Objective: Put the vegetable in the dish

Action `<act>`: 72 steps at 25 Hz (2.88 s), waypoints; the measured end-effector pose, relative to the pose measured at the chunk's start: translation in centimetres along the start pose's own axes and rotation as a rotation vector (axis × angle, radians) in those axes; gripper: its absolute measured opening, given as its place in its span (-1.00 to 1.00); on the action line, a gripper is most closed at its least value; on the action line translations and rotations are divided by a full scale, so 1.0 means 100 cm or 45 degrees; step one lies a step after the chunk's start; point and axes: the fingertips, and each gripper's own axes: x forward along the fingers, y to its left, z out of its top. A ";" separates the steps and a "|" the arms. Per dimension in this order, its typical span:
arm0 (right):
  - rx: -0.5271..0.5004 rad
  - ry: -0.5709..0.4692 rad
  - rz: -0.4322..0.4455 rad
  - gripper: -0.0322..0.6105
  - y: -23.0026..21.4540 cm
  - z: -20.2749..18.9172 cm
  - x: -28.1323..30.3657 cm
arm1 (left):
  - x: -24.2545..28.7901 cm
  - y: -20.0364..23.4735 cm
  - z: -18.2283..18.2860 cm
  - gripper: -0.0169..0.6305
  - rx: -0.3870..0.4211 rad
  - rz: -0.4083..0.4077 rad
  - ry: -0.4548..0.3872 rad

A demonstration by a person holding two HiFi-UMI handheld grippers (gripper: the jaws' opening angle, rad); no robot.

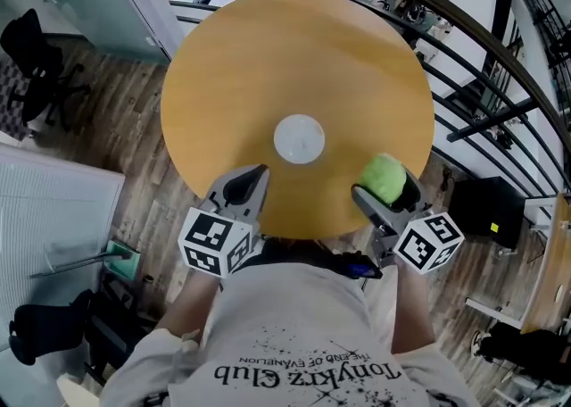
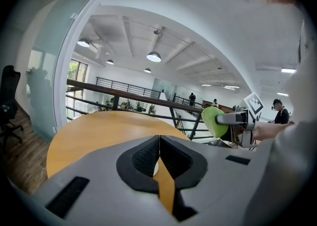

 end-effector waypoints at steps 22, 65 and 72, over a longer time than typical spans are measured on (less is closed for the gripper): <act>-0.083 0.235 0.049 0.63 -0.048 -0.020 0.081 | 0.047 0.036 -0.017 -0.88 -0.107 0.103 0.084; -0.274 0.638 0.141 0.63 -0.094 -0.146 0.257 | 0.148 0.100 -0.111 -0.88 -0.159 0.145 0.238; -0.281 0.674 0.134 0.63 -0.096 -0.164 0.272 | 0.147 0.109 -0.121 -0.88 -0.180 0.163 0.245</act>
